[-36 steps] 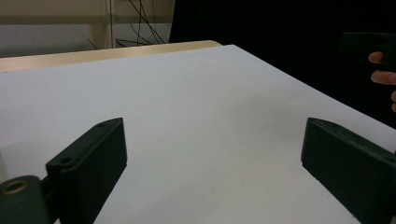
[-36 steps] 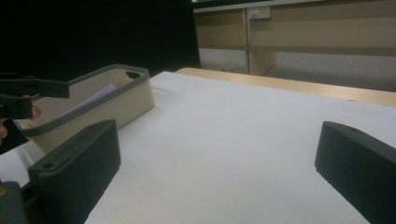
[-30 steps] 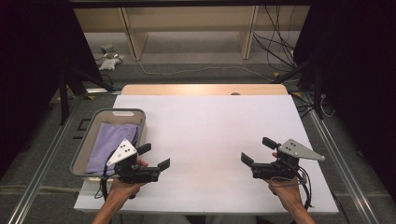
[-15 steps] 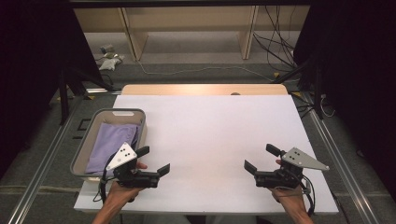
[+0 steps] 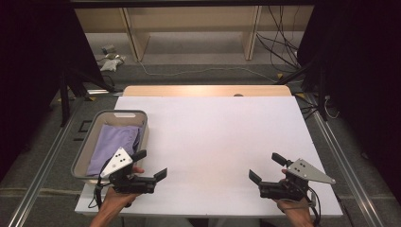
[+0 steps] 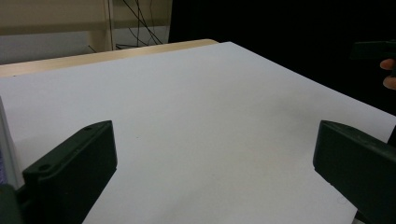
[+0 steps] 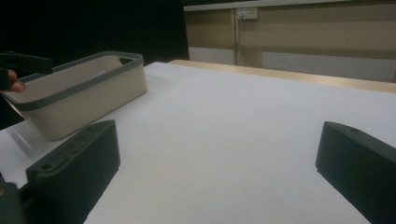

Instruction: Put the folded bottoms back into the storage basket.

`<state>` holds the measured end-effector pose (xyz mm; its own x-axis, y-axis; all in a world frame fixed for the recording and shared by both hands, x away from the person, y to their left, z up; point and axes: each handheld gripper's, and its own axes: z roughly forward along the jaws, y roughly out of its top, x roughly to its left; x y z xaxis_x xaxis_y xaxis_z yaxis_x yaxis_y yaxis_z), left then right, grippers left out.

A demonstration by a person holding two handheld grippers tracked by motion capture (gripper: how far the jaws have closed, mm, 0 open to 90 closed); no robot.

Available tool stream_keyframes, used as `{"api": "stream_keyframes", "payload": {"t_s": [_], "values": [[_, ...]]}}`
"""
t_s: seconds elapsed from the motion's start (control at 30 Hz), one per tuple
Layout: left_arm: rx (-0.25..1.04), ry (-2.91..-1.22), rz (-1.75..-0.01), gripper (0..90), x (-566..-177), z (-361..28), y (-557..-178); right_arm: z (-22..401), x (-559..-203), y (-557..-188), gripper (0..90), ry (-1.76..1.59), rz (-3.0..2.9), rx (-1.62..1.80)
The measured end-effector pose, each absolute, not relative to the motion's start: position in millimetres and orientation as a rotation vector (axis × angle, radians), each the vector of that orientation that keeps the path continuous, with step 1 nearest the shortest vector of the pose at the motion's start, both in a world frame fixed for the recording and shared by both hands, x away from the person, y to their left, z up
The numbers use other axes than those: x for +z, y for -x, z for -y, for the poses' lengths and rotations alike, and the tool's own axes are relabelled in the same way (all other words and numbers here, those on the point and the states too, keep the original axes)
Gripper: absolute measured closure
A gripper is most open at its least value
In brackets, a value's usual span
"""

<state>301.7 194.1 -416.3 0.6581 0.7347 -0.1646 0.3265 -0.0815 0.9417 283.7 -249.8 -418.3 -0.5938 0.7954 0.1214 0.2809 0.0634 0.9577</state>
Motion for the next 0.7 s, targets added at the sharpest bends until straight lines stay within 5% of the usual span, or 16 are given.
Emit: {"api": "stream_keyframes", "payload": {"t_s": [0.7], "values": [[0.452,-1.642,-0.887,0.0,-421.1,-203.5,-296.5,252.1,-421.3,-279.2,0.3,-1.093,-1.905,1.496]]}}
